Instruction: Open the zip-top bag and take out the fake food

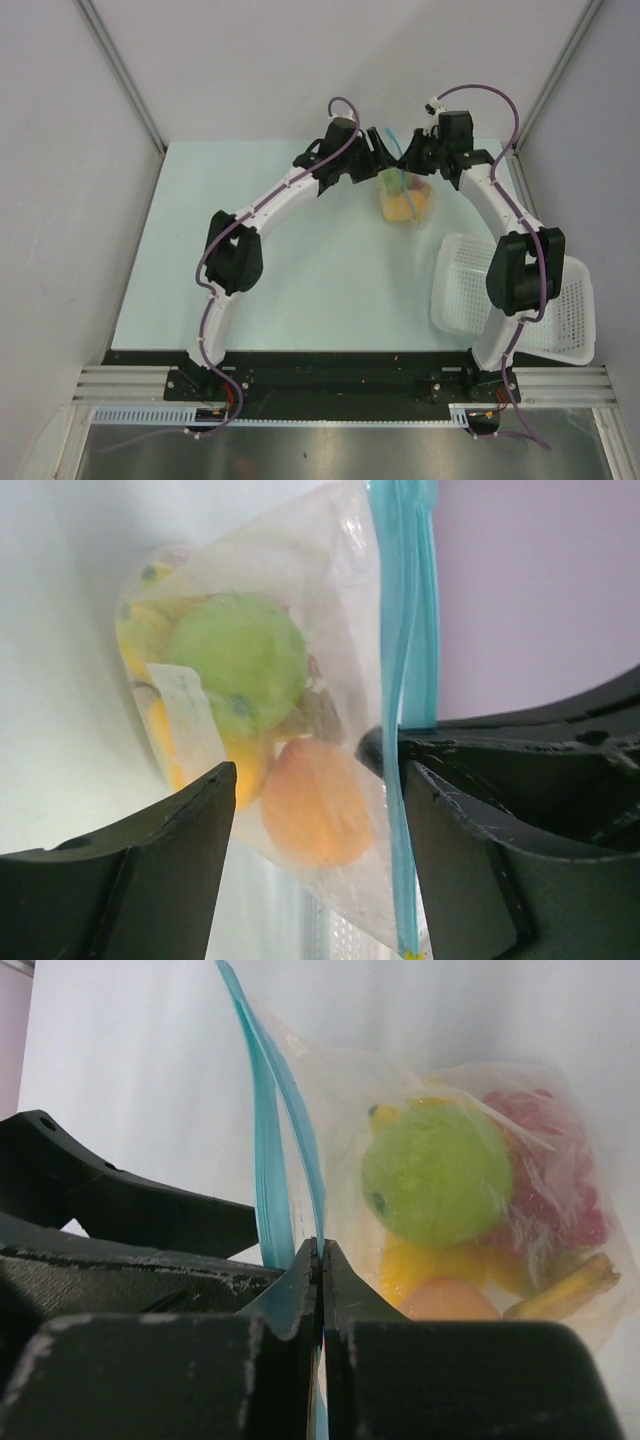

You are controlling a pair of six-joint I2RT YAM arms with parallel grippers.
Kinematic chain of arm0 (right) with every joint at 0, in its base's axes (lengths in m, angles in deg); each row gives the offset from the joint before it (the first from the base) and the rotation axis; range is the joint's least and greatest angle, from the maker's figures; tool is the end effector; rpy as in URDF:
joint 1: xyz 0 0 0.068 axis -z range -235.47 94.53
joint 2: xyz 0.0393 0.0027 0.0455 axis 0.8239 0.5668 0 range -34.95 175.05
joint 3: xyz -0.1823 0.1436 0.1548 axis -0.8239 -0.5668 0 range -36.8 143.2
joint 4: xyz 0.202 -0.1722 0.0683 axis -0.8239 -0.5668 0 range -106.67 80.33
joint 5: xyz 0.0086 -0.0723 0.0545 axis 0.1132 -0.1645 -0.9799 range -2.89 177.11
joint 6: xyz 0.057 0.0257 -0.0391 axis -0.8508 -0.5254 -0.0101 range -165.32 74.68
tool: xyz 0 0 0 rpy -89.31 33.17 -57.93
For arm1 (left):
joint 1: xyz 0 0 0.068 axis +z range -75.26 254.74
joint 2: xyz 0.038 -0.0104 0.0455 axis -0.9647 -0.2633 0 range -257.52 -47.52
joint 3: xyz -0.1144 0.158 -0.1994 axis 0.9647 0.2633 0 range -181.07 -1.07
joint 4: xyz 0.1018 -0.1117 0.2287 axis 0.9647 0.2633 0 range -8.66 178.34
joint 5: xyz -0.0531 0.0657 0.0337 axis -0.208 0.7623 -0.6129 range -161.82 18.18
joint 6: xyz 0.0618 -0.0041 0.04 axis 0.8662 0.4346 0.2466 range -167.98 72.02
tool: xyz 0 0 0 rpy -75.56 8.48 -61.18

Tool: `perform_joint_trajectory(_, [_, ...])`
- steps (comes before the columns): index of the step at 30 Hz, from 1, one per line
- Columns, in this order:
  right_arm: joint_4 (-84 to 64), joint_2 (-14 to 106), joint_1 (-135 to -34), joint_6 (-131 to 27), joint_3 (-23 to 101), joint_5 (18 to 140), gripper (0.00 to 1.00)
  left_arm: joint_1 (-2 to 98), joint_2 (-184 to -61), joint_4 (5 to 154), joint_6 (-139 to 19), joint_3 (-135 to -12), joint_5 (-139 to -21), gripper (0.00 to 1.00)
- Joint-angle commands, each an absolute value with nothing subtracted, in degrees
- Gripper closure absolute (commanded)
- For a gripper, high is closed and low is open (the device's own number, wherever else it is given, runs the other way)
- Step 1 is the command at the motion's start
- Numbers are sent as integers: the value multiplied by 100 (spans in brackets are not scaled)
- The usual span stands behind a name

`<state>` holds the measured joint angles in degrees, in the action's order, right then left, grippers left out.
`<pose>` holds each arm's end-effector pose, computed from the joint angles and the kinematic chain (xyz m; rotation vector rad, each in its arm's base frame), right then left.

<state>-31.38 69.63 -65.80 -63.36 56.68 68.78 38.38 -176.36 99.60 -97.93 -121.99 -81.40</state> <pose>0.4535 0.1024 0.3125 -0.0445 2.1769 0.6289 0.4569 -0.3490 0.2885 -0.1468 2.2042 -1.0746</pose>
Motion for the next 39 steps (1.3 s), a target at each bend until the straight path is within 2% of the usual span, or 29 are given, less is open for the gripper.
perform_joint_trajectory(1, [-2909, 6745, -6690, -6422, 5760, 6795, 100, 3817, -17751, 10181, -9764, -12569, -7956, 28])
perform_joint_trajectory(5, [-3006, 6683, -6778, -6325, 5742, 6874, 100, 3826, -18032, 10419, -9808, -12921, -7946, 32])
perform_joint_trajectory(7, [-3059, 6666, -6830, -6273, 5742, 6927, 100, 3809, -18173, 10463, -9834, -13149, -7973, 31])
perform_joint_trajectory(8, [-3111, 6657, -6883, -6229, 5742, 6988, 100, 3800, -18191, 10489, -9843, -13193, -7964, 26])
perform_joint_trajectory(12, [-3085, 6630, -6954, -6228, 5707, 7050, 100, 3765, -18156, 10560, -9729, -13168, -7824, 26])
perform_joint_trajectory(14, [-3068, 6648, -6989, -6228, 5751, 7103, 100, 3765, -18165, 10691, -9694, -13159, -7710, 30])
perform_joint_trajectory(17, [-3050, 6701, -7024, -6263, 5865, 7112, 100, 3773, -18235, 10683, -9676, -13176, -7779, 43])
perform_joint_trajectory(19, [-3129, 6771, -7068, -6220, 5988, 7181, 100, 3782, -18305, 10648, -9693, -13255, -7823, 63])
perform_joint_trajectory(21, [-3155, 6797, -7068, -6202, 6119, 7252, 100, 3782, -18410, 10683, -9702, -13431, -7945, 69])
perform_joint_trajectory(22, [-3199, 6806, -7068, -6193, 6146, 7391, 100, 3782, -18419, 10726, -9694, -13466, -7972, 77])
perform_joint_trajectory(23, [-3208, 6798, -7059, -6150, 6190, 7445, 100, 3782, -18385, 10718, -9685, -13449, -7999, 80])
perform_joint_trajectory(25, [-3348, 6806, -7033, -5931, 6331, 7794, 100, 3791, -18332, 10805, -9588, -13449, -8043, 100])
perform_joint_trajectory(31, [-3805, 6885, -6787, -5045, 6586, 9132, 100, 3914, -17963, 10973, -9202, -13405, -7911, 100])
perform_joint_trajectory(37, [-4218, 6929, -6515, -4699, 6735, 9362, 100, 3940, -17725, 11026, -8903, -13440, -8104, 100])
perform_joint_trajectory(39, [-4551, 7034, -6462, -4717, 6981, 9414, 88, 3949, -17681, 10824, -8867, -13405, -8244, 100])
